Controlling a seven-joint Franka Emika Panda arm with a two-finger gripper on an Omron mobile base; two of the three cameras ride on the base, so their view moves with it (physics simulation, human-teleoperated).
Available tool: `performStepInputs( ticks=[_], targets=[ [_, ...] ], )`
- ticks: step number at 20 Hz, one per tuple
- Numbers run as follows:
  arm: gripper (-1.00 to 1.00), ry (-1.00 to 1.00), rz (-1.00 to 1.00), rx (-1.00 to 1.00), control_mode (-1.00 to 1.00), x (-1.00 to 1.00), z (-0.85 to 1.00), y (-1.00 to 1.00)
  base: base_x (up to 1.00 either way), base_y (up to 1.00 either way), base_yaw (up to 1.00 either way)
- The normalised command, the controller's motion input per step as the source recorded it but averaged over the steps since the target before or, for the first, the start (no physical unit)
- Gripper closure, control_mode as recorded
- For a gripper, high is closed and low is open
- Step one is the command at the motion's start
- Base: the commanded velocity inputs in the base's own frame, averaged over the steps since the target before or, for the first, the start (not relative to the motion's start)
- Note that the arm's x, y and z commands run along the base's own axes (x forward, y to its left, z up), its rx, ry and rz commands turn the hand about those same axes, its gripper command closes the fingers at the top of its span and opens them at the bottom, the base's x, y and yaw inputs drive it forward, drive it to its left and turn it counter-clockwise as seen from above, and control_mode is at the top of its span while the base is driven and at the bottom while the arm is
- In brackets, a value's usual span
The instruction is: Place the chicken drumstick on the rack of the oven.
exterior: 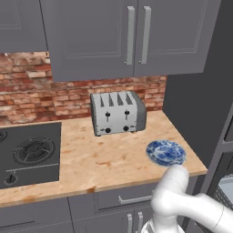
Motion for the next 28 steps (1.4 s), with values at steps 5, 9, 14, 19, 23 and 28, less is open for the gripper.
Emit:
performStepInputs(
  ticks=[5,9,14,19,23,28],
  targets=[
    [-1.0,-0.01,0.0,0.05,-1.0,-0.78,0.61,-0.02,0.0,0.0,0.0],
    [-1.0,-0.03,0.01,0.0,-1.0,-0.98,0.57,0.19,0.0,0.0,0.0],
    [-1.0,0.0,0.03,-0.06,-1.0,-0.98,0.42,0.77,0.0,0.0,0.0],
    [-1.0,0.0,0.03,-0.19,-1.0,-0.71,0.58,1.0,0.0,0.0,0.0],
    [-1.0,0.0,0.03,-0.19,-1.0,-0.5,0.53,1.0,0.0,0.0,0.0],
    [-1.0,0.0,0.0,-0.19,-1.0,-0.22,0.27,1.0,0.0,0.0,0.0]
  ],
)
